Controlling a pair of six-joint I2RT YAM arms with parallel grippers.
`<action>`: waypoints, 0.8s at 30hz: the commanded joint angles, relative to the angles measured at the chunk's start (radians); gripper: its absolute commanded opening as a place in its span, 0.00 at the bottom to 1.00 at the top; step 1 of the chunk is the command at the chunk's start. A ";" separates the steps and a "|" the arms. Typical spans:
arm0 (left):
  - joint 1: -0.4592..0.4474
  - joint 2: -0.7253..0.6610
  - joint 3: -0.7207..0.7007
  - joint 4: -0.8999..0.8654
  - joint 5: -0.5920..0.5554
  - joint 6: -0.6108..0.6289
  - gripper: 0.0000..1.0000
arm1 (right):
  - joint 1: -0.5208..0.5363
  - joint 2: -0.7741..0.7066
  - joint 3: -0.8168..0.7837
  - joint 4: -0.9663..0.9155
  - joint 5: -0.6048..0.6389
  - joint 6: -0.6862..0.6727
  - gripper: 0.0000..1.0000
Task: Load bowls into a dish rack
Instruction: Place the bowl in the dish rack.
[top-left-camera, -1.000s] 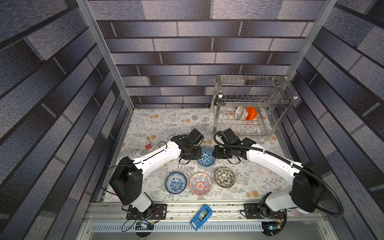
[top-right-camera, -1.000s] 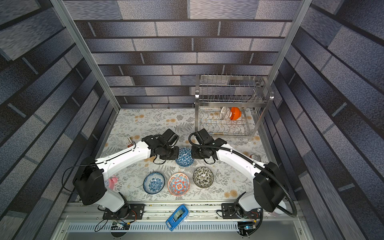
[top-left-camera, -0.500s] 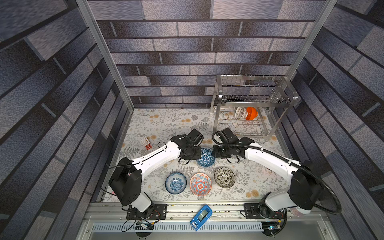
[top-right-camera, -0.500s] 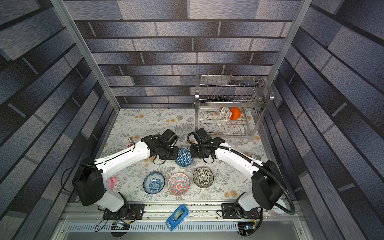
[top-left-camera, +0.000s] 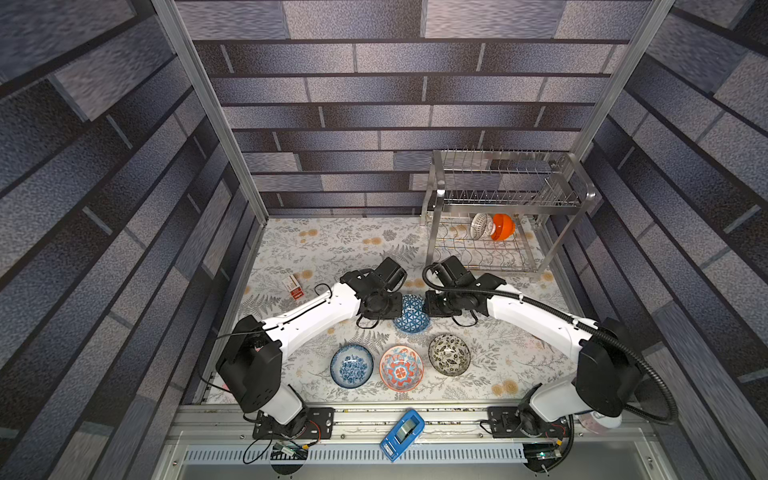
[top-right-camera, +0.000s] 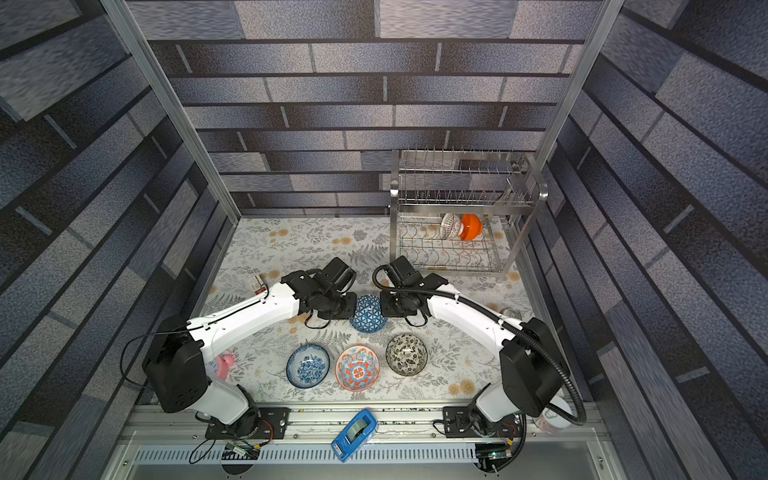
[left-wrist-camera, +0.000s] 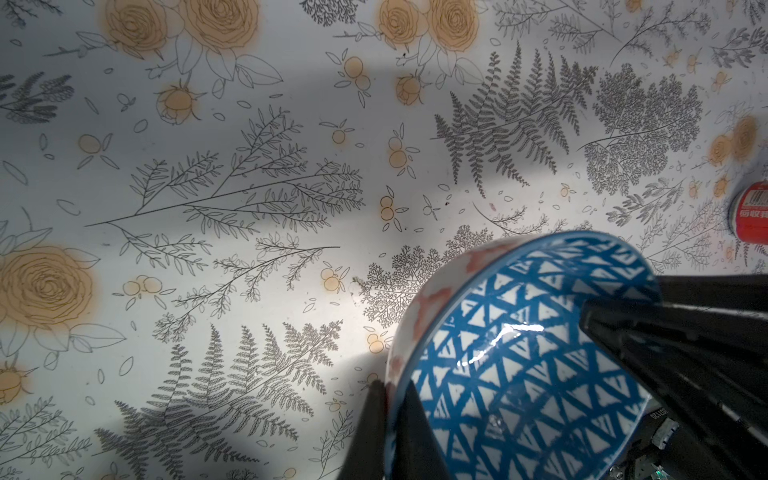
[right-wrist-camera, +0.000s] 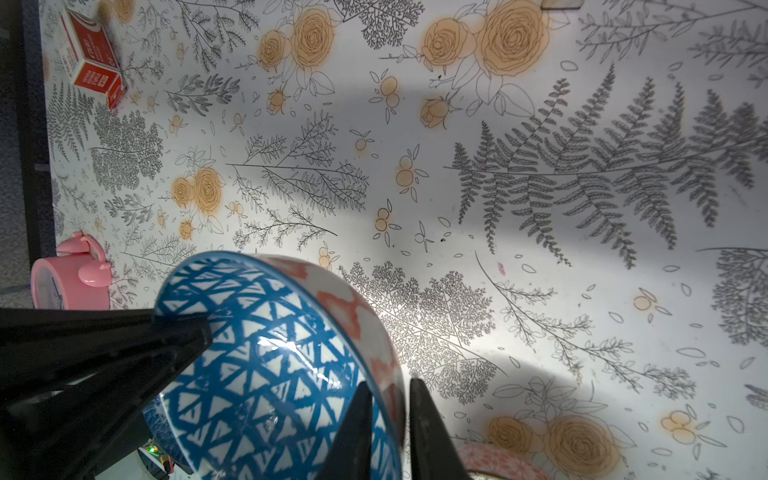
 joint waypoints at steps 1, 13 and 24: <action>-0.003 -0.043 0.005 0.005 0.004 -0.010 0.00 | 0.012 0.010 0.032 -0.034 0.013 -0.005 0.14; 0.001 -0.039 0.008 0.013 0.013 -0.004 0.15 | 0.013 -0.004 0.037 -0.029 0.044 -0.003 0.00; 0.002 -0.054 -0.014 0.041 0.028 0.010 0.44 | 0.013 -0.047 0.008 -0.011 0.075 0.009 0.00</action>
